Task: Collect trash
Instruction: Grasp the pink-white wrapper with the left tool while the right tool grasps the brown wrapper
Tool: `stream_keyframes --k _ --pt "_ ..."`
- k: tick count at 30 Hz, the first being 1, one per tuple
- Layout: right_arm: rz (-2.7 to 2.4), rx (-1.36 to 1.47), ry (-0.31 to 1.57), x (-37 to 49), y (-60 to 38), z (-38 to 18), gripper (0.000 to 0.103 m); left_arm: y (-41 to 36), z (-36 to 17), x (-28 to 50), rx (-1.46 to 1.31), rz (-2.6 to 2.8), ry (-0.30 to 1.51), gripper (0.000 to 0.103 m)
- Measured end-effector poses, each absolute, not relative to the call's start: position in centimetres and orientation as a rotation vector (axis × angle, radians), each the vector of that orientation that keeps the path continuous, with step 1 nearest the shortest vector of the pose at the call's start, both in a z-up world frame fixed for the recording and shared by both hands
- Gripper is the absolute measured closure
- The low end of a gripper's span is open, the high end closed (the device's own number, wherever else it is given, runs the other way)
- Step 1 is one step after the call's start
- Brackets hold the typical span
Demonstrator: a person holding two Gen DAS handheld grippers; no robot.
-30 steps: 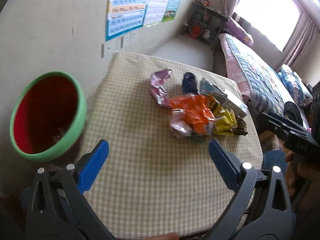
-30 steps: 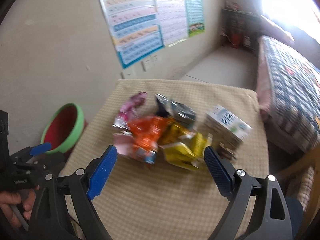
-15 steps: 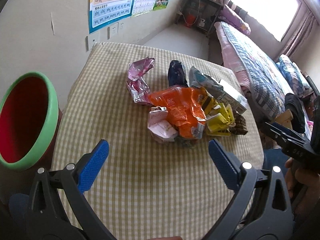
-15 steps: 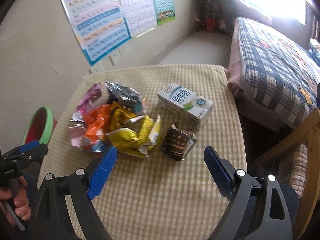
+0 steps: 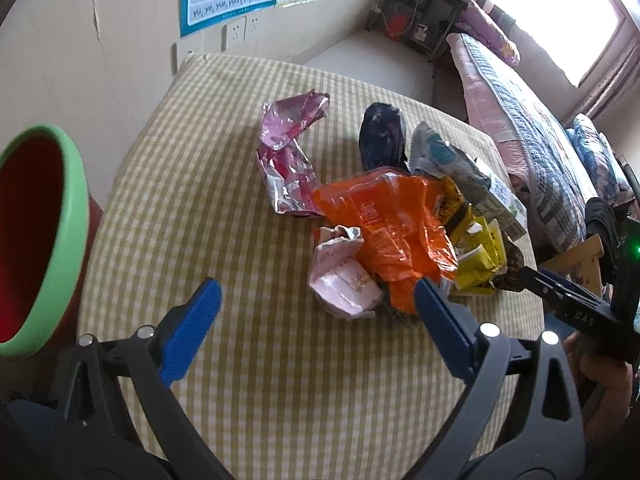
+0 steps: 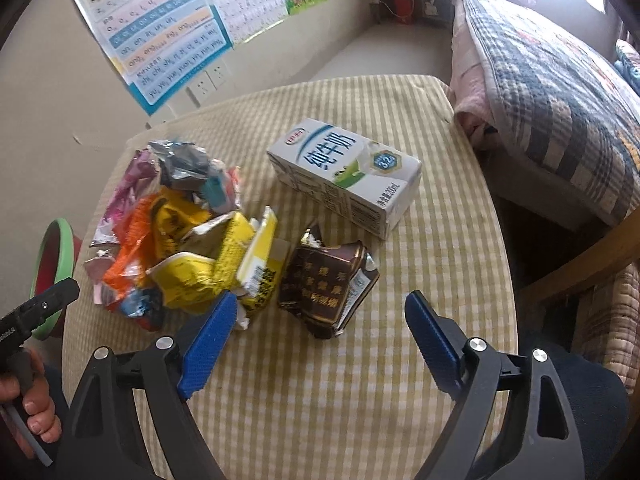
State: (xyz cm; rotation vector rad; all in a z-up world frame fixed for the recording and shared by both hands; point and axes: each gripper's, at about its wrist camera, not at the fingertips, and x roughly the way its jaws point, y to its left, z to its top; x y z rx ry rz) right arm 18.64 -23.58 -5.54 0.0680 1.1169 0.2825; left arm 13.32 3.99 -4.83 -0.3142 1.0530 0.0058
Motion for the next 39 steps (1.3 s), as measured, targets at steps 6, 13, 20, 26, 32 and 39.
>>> stream_keyframes --k 6,13,20,26,32,39 --pt "0.27 0.068 1.146 19.7 -23.6 -6.7 0.027 4.1 -6.6 14.6 -0.332 -0.014 1.092 0.022" --pt "0.283 0.081 1.183 20.5 -23.3 -8.1 0.04 3.8 -7.3 15.4 -0.349 -0.056 1.112 0.05" --pt "0.32 0.086 1.174 20.4 -22.9 -7.8 0.066 3.3 -7.1 15.8 -0.334 -0.083 1.104 0.078" --pt "0.32 0.092 1.16 20.2 -23.1 -7.3 0.078 3.4 -6.5 15.3 -0.328 -0.083 1.103 0.084" --pt "0.329 0.094 1.117 19.3 -23.0 -5.6 0.078 3.2 -5.4 14.3 -0.32 -0.077 1.086 0.085" --pt "0.33 0.091 1.06 18.3 -23.1 -3.1 0.078 3.3 -3.5 12.7 -0.303 -0.071 1.05 0.086"
